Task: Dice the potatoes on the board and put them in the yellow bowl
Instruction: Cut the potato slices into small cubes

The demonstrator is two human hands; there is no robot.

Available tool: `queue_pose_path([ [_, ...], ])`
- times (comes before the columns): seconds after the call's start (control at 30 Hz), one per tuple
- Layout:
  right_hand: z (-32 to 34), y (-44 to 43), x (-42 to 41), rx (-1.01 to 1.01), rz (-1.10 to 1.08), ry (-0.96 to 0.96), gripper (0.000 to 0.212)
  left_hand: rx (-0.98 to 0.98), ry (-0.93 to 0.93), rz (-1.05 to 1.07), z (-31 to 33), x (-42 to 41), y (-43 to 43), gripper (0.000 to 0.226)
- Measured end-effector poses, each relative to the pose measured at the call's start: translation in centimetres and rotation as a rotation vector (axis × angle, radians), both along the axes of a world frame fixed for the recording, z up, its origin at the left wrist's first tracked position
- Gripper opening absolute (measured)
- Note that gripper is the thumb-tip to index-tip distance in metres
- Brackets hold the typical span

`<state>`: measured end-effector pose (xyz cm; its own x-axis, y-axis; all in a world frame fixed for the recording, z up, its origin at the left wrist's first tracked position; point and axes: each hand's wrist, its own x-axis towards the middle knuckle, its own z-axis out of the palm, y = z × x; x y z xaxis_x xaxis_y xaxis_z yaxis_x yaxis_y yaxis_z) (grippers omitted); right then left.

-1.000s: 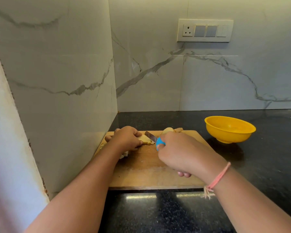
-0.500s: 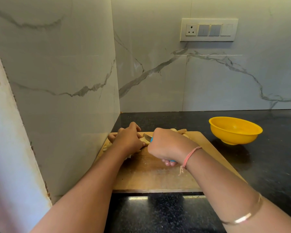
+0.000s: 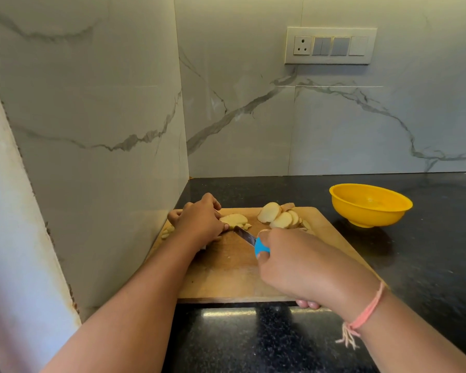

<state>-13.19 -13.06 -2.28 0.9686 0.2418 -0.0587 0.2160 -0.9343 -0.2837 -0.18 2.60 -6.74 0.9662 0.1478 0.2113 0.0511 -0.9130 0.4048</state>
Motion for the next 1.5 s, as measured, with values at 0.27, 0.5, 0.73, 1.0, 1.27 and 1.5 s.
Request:
queue_pose_path([
  [0.27,0.3,0.9,1.7,0.131,-0.071,-0.057,0.035,-0.043,-0.045,0.043,0.5,-0.8,0.1,0.038],
  [0.5,-0.6,2.0,4.1,0.186,-0.051,0.003,0.038,-0.044,-0.07,0.034,0.7,-1.0,-0.1,0.029],
  [0.73,-0.4,2.9,5.1,0.06,-0.031,-0.002,0.029,-0.018,-0.066,0.043,0.7,-0.9,-0.2,0.026],
  [1.0,-1.2,2.9,4.3,0.008,-0.005,-0.031,0.028,0.089,-0.078,0.074,-0.2,-1.0,-0.6,0.027],
  [1.27,-1.1,1.0,2.0,0.052,-0.014,0.01,0.035,0.097,-0.073,0.065,-0.1,-1.1,-0.6,0.029],
  [1.5,0.0,-1.6,1.1,0.104,-0.065,0.135,0.046,0.089,-0.014,0.004,0.1,-1.3,-0.2,0.034],
])
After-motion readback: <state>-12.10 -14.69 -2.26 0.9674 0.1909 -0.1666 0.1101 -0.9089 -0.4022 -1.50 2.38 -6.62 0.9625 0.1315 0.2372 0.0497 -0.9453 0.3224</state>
